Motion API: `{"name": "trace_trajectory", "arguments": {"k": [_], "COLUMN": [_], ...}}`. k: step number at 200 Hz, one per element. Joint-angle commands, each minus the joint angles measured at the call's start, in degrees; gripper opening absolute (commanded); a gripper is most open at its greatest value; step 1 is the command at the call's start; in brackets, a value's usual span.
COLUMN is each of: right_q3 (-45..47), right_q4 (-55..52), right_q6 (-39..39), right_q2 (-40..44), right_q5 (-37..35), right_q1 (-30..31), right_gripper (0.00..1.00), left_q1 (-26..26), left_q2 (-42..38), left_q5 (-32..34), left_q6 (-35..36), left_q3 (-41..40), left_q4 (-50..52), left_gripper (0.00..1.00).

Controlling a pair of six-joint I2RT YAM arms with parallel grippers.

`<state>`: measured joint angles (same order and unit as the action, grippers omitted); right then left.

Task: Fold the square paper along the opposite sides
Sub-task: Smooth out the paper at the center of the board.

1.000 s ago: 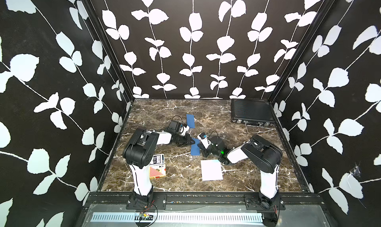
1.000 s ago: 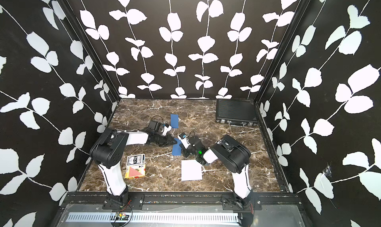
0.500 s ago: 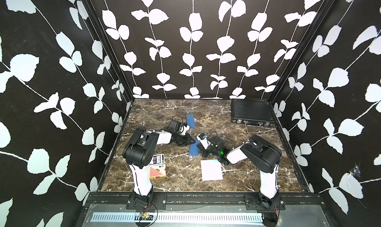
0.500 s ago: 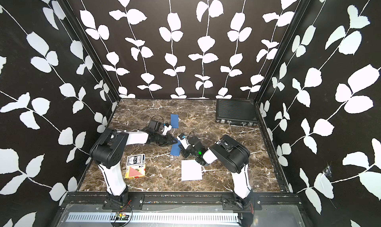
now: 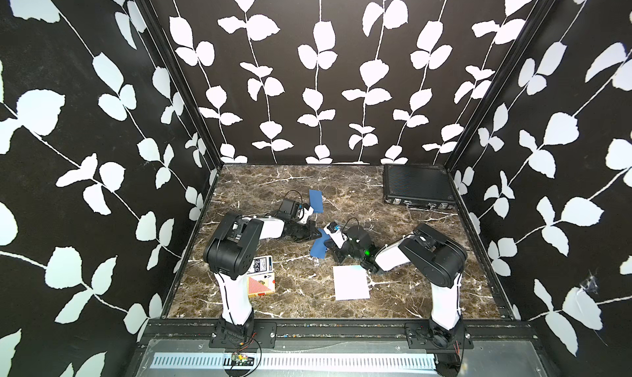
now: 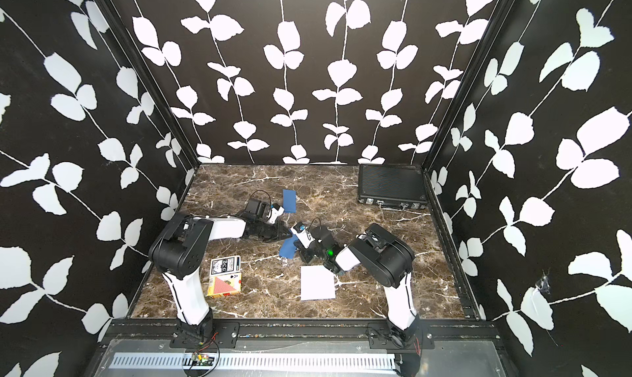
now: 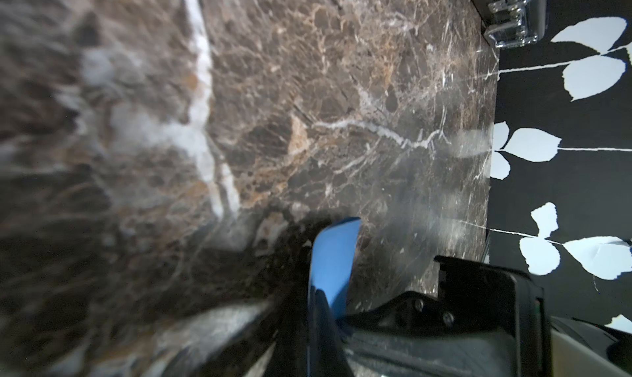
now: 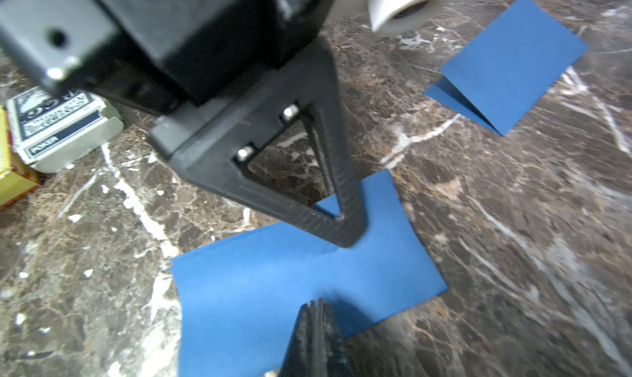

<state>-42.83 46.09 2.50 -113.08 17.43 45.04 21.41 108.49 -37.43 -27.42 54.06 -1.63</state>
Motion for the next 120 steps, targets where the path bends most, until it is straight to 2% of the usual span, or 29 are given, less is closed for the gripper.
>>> {"name": "trace_trajectory", "arguments": {"k": [1, 33, 120], "right_q3": [-2.3, 1.4, 5.0], "right_q4": [-1.3, 1.4, -4.8], "right_q6": [-0.3, 1.5, -1.9], "right_q2": [-0.4, -4.6, -3.1], "right_q5": [2.7, 1.2, -3.2], "right_q1": [0.5, 0.7, 3.2], "right_gripper": [0.01, 0.00, 0.00], "left_q1": [-1.6, -2.7, -5.2], "left_q2": [0.2, 0.4, 1.7], "left_q5": [7.5, 7.7, 7.5], "left_q6": [0.9, 0.5, 0.9], "left_q3": [-2.6, -3.6, -4.8], "left_q4": [2.9, 1.4, -1.0], "left_gripper": [0.00, 0.00, 0.00]}}
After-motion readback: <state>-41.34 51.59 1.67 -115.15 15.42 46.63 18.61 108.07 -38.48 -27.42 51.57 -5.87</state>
